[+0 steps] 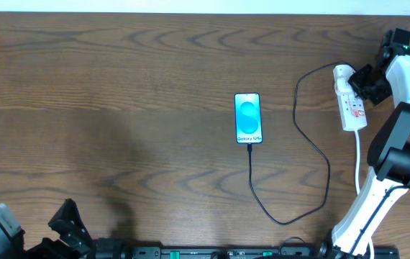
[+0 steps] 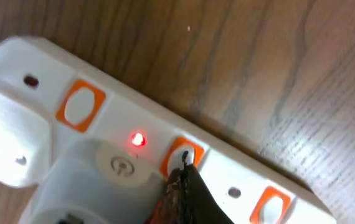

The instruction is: Plug charger to phone and switch on socket

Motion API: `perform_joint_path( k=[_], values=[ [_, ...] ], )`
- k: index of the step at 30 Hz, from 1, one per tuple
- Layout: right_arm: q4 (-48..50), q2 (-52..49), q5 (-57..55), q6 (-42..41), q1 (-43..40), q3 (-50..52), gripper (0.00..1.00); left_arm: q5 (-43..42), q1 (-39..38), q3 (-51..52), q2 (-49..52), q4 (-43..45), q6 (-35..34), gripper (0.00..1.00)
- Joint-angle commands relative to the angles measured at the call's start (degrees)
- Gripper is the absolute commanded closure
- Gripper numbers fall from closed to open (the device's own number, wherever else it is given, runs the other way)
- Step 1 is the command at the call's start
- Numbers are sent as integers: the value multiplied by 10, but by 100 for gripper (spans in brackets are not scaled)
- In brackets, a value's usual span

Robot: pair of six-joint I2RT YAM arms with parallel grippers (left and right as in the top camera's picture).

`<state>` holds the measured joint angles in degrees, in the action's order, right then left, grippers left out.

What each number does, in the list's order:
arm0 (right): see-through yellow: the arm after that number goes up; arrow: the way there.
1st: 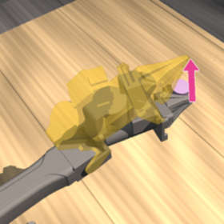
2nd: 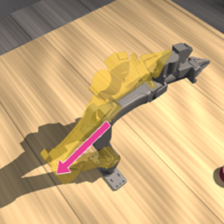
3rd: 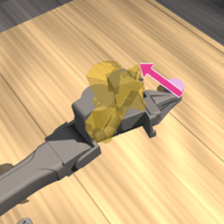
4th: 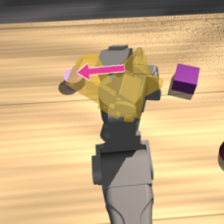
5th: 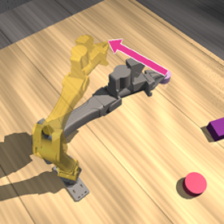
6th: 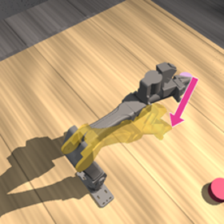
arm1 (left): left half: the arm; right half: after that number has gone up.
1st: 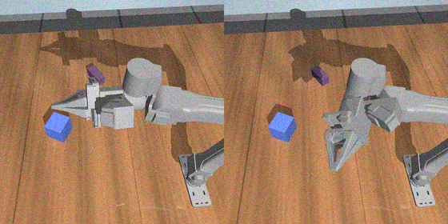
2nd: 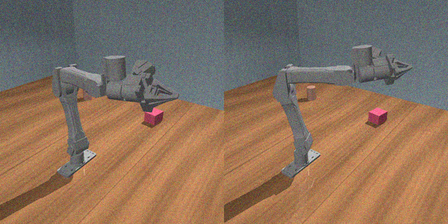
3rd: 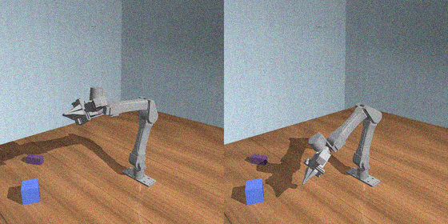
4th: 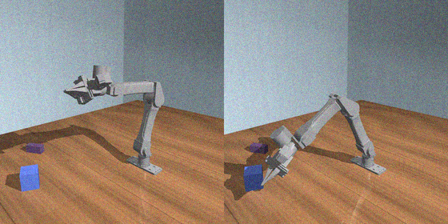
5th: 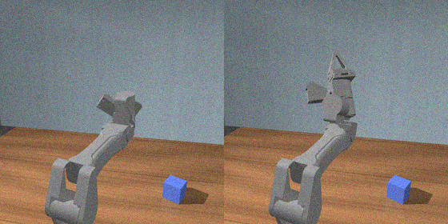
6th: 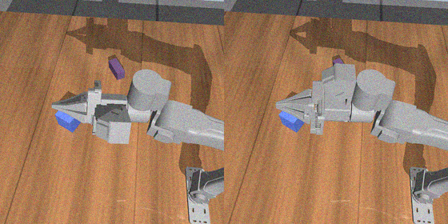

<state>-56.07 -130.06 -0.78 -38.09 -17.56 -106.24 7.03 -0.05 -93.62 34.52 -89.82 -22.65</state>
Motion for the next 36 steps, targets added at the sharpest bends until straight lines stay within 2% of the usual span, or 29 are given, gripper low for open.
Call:
perform_joint_path(
  k=[1, 10, 16, 19, 24, 27, 29, 36],
  values=[
    [5, 96, 9, 37, 15, 1, 99, 10, 0, 0, -29, -1, -1, 0],
    [90, 365, -5, 82, -2, 1, 99, 10, 0, 0, -149, -2, -1, 0],
    [96, 469, -5, 121, -1, 1, 99, 10, 0, 0, -230, -2, -1, 0],
    [94, 518, 33, 120, 0, 1, 99, 10, 0, 0, -267, -2, -1, 0],
    [83, 574, 59, 120, 0, 1, 97, 10, 0, 0, -304, -6, -1, 0],
    [62, 607, 59, 120, 3, 1, 99, 10, 0, 0, -318, -41, -1, 0],
    [59, 618, 59, 120, 7, 2, 99, 10, 0, 0, -319, -70, -1, 0],
    [46, 631, 62, 120, 27, 2, 99, 10, 0, 0, -322, -70, -1, 0]
  ],
)
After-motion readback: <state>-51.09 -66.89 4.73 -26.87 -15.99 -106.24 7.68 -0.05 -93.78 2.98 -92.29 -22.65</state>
